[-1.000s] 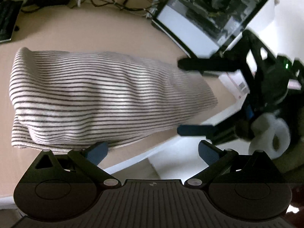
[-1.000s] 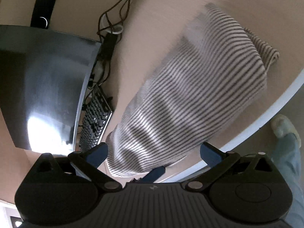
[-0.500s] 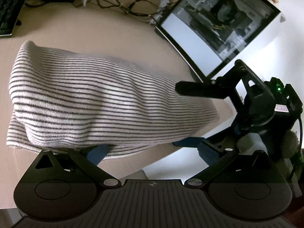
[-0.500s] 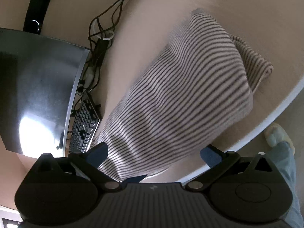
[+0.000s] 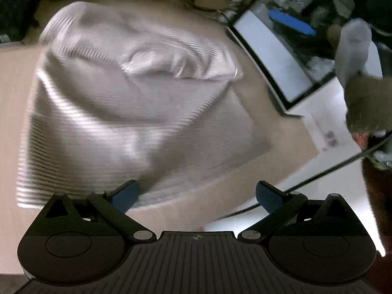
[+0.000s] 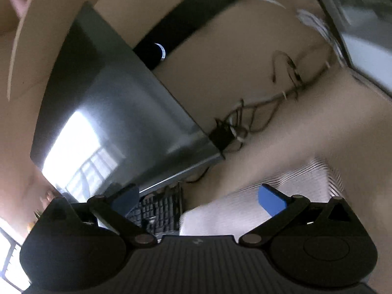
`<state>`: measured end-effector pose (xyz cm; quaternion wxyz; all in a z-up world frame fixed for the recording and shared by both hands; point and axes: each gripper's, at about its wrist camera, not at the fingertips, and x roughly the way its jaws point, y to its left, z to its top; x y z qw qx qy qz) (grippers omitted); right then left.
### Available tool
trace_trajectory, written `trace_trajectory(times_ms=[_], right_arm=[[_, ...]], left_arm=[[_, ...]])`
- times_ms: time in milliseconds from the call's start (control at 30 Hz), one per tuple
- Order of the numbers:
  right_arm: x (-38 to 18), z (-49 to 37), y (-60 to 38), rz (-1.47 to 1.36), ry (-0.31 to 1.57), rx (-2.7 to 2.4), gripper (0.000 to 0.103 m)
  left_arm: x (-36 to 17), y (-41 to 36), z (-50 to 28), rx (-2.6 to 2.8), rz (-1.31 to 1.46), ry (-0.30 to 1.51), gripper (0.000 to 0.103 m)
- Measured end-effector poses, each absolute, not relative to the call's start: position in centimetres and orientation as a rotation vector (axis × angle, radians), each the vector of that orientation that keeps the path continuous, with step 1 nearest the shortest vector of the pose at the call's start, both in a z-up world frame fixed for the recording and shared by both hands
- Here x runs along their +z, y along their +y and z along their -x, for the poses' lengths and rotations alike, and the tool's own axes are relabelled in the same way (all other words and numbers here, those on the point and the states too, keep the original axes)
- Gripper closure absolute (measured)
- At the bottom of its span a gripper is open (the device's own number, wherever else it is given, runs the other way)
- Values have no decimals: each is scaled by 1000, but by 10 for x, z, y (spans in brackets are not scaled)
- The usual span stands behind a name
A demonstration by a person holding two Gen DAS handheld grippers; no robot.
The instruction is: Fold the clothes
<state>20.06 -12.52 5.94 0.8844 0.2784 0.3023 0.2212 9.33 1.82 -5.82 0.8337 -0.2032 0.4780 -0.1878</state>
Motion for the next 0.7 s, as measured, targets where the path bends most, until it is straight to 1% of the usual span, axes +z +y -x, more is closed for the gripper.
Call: trace_trajectory(times_ms=[67,167,267,367,567,700], right_arm=[[58,-203,-126,-502,635,435,0],[36,-213,-125,-393,694,353,0],[7,-225,-128,-319,780,282,0],[-13,-235,-123,-293,829,294,0],[-53,-230,-107,-278,953,405,0],[-60,-213,-100,-230,931,386,0]], left_arm=[[-43,21,-97,-364,388,967,0],[-29,27,-103,-296,310,915,0],[-33,19,-129,-183,213,952,0],[-51,17,-148,-118,192,1043,0],[-60,22,-143,-98,205,1103,0],[-64,21,-133,-112,195,1108,0]])
